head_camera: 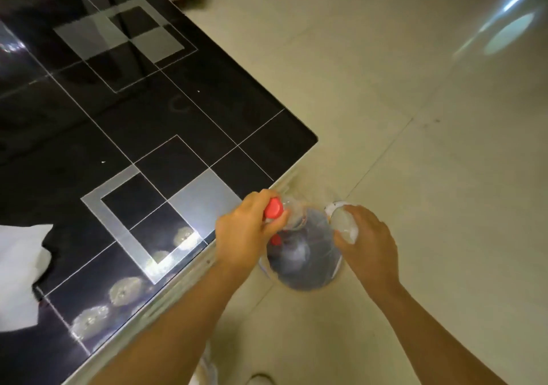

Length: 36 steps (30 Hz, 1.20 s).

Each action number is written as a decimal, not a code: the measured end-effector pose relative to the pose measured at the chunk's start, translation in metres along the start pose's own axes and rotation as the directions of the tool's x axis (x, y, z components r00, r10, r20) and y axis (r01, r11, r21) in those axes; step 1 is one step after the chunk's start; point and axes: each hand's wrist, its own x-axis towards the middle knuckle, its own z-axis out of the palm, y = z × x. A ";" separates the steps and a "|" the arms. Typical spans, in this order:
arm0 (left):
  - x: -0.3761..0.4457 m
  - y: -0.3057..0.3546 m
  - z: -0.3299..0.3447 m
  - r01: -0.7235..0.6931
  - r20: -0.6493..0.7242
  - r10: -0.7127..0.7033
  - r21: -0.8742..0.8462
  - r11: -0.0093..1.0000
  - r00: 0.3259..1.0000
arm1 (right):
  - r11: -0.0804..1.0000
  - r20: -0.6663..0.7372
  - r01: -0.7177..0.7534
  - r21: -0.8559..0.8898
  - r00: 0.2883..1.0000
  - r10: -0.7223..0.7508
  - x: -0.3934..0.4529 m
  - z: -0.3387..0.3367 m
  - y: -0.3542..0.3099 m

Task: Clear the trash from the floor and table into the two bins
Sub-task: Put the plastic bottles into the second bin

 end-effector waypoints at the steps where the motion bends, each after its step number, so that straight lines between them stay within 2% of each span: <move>1: -0.001 -0.004 0.015 0.014 0.056 -0.017 0.054 0.998 0.998 | 1.000 0.048 -0.015 0.012 0.999 0.015 -0.001 0.008 0.010; 4: -0.006 -0.016 0.056 0.038 0.248 -0.105 0.261 0.965 0.963 | 0.997 0.191 -0.073 0.014 0.979 0.069 0.001 0.035 0.030; 7: -0.014 -0.025 0.088 0.003 0.315 -0.123 0.357 0.934 0.941 | 0.995 0.251 -0.096 -0.001 0.964 0.093 0.007 0.066 0.041; 8: -0.015 -0.026 0.098 -0.011 0.283 -0.097 0.359 0.933 0.954 | 0.995 0.270 -0.098 0.004 0.958 0.093 0.010 0.078 0.044; 10: -0.014 -0.026 0.116 -0.117 0.152 0.071 0.314 0.942 0.986 | 0.995 0.295 -0.096 0.019 0.952 0.086 0.017 0.100 0.052; 12: -0.014 -0.032 0.131 -0.272 0.061 0.265 0.256 0.928 0.962 | 0.997 0.309 -0.073 0.003 0.949 0.069 0.023 0.117 0.060; 13: -0.015 -0.036 0.136 -0.321 0.050 0.318 0.215 0.923 0.947 | 0.998 0.322 -0.049 -0.032 0.945 0.056 0.026 0.125 0.064; 15: -0.019 -0.043 0.140 -0.362 0.034 0.361 0.140 0.921 0.932 | 0.996 0.340 -0.032 -0.077 0.939 0.056 0.029 0.134 0.068; 19: -0.036 -0.060 0.146 -0.407 0.012 0.411 0.162 0.899 0.912 | 0.999 0.352 -0.047 -0.008 0.935 0.047 0.032 0.150 0.074; 21: -0.042 -0.069 0.147 -0.379 0.047 0.377 0.181 0.907 0.925 | 0.998 0.367 -0.056 0.023 0.929 0.043 0.033 0.156 0.072; 24: -0.048 -0.083 0.152 -0.273 0.161 0.238 0.252 0.929 0.958 | 0.998 0.364 -0.047 0.032 0.931 0.032 0.034 0.161 0.068; 29: -0.040 -0.089 0.164 -0.145 0.333 -0.006 0.428 0.892 0.943 | 0.992 0.347 -0.100 0.082 0.936 0.066 0.038 0.166 0.071; 34: -0.031 -0.089 0.179 -0.102 0.329 -0.129 0.602 0.792 0.936 | 0.984 0.355 -0.139 0.113 0.930 0.091 0.031 0.175 0.079; 36: -0.031 -0.090 0.183 -0.060 0.299 -0.154 0.601 0.797 0.942 | 0.983 0.363 -0.137 0.125 0.928 0.084 0.027 0.176 0.077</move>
